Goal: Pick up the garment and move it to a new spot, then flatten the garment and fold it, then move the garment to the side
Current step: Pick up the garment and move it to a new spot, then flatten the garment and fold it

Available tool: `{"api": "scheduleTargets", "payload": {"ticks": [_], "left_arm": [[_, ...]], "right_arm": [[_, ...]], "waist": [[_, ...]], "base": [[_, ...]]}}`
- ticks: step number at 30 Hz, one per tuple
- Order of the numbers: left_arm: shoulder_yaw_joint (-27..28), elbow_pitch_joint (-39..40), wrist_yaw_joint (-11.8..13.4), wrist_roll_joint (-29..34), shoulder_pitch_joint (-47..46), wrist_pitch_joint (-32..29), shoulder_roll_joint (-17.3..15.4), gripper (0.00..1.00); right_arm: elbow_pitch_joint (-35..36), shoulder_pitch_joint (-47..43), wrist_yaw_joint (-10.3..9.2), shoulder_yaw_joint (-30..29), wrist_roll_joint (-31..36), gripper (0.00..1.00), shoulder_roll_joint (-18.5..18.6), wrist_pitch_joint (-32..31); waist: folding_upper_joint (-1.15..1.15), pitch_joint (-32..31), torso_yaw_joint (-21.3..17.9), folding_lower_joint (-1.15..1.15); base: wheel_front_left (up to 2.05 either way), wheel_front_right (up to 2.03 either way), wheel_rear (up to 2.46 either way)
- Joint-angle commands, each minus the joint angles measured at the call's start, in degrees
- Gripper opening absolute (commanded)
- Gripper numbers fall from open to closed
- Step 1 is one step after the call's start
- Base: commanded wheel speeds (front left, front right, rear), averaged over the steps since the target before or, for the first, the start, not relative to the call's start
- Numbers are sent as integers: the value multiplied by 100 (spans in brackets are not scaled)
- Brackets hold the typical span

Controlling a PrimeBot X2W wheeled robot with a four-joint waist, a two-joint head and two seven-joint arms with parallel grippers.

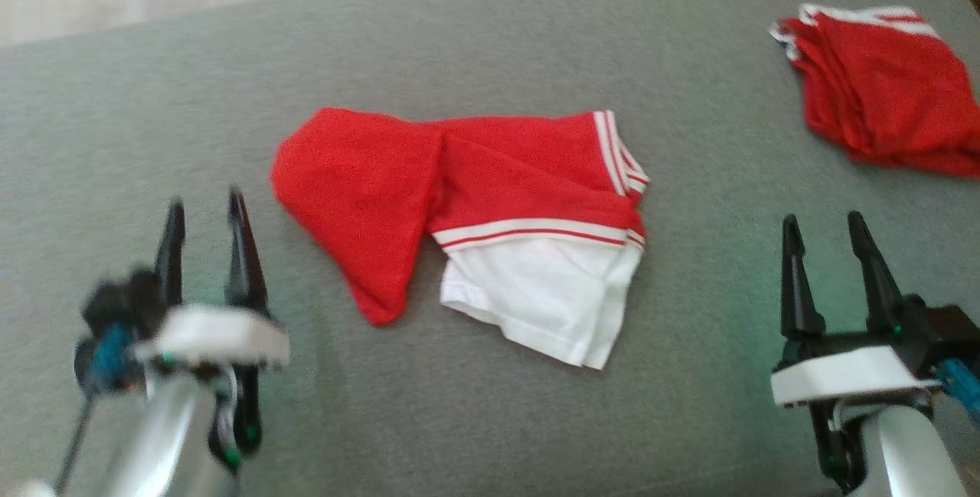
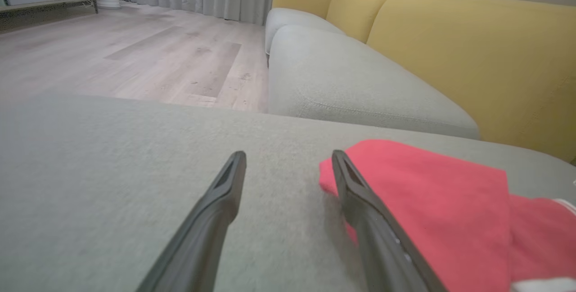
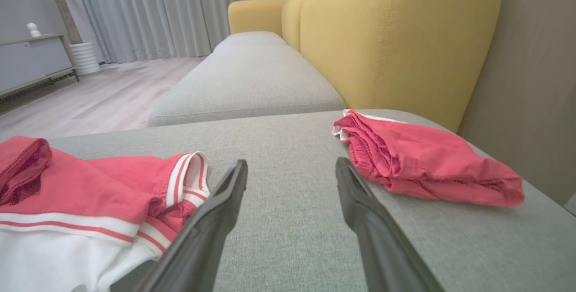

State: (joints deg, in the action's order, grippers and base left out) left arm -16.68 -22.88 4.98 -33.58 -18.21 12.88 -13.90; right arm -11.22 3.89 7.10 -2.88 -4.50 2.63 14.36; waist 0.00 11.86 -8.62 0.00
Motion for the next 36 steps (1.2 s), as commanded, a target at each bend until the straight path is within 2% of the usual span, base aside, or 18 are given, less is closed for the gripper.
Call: {"api": "scheduleTargets", "payload": {"ticks": [1, 5, 11, 14, 20, 26, 36], "left_arm": [[201, 218, 43, 85, -71, 79, -132, 100], [276, 627, 158, 337, 593, 200, 64, 100], [581, 1515, 198, 1219, 1573, 209, 461, 100], [818, 1726, 51, 1477, 1952, 210, 711, 100], [1157, 1732, -233, 2086, 2507, 211, 906, 100], [1422, 1499, -595, 2384, 2676, 211, 1006, 100], [1576, 1397, -847, 2536, 2572, 211, 1082, 100]], "right_arm": [[190, -7, 39, 93, 42, 100, 25, 63], [175, -122, 39, -97, 177, 100, 25, 63], [57, -333, 39, -218, 282, 100, 25, 63], [-43, -446, 39, -282, 283, 100, 25, 63], [-299, -657, 39, -227, 210, 100, 25, 63], [-518, -764, 39, -123, 108, 100, 25, 63], [-578, -727, 39, 4, 42, 100, 25, 63]], "waist": [[0, -195, 223, 0], [0, -415, 561, 0], [0, -683, 998, 0], [0, -837, 1188, 0], [0, -1110, 1372, 0], [0, -1211, 1400, 0], [0, -1135, 1274, 0]], "base": [[0, 0, 0], [0, 0, 0], [0, 0, 0], [0, 0, 0], [0, 0, 0], [0, 0, 0], [0, 0, 0]]}}
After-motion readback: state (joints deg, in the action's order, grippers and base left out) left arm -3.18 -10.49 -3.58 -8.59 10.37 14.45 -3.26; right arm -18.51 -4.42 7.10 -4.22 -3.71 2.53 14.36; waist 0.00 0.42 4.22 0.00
